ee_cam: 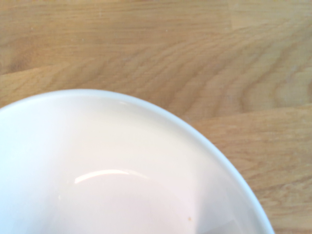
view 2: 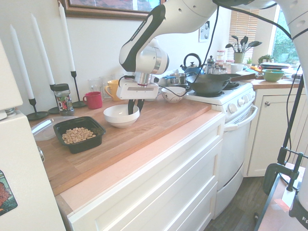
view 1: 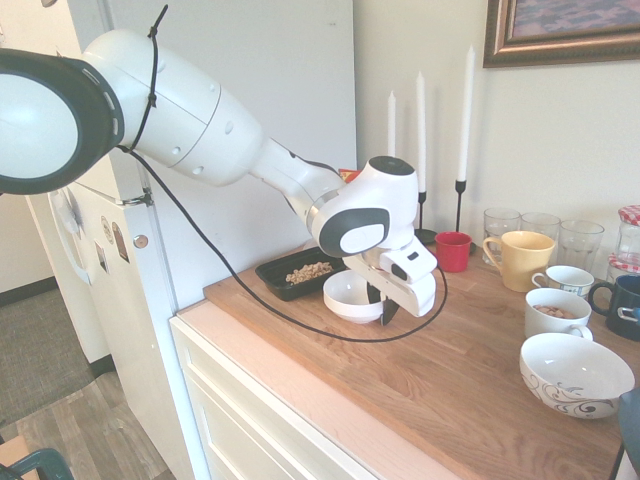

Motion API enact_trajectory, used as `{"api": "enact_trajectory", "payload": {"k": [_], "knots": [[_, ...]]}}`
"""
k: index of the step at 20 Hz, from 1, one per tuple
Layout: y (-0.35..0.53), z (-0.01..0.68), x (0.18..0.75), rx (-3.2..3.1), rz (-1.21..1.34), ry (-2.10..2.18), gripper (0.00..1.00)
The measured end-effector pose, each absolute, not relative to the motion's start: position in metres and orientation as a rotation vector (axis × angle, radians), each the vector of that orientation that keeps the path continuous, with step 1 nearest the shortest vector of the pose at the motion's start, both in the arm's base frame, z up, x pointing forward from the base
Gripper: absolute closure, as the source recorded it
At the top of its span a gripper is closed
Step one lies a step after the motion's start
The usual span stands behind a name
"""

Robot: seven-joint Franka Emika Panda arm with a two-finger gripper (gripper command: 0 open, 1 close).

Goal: Put the cereal into the box

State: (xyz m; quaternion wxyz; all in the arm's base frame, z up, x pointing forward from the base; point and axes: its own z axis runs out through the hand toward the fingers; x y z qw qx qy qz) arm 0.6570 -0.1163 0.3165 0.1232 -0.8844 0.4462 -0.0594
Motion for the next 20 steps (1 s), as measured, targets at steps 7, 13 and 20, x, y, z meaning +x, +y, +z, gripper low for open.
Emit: {"api": "enact_trajectory", "payload": {"k": [7, 13, 20], "knots": [[-0.115, 0.315, 0.658, -2.616, -0.190, 1.276, 0.00], [-0.106, 0.331, 0.662, -2.655, -0.268, 1.238, 0.00], [-0.091, 0.381, 0.659, -2.672, -0.365, 1.201, 0.00]]}}
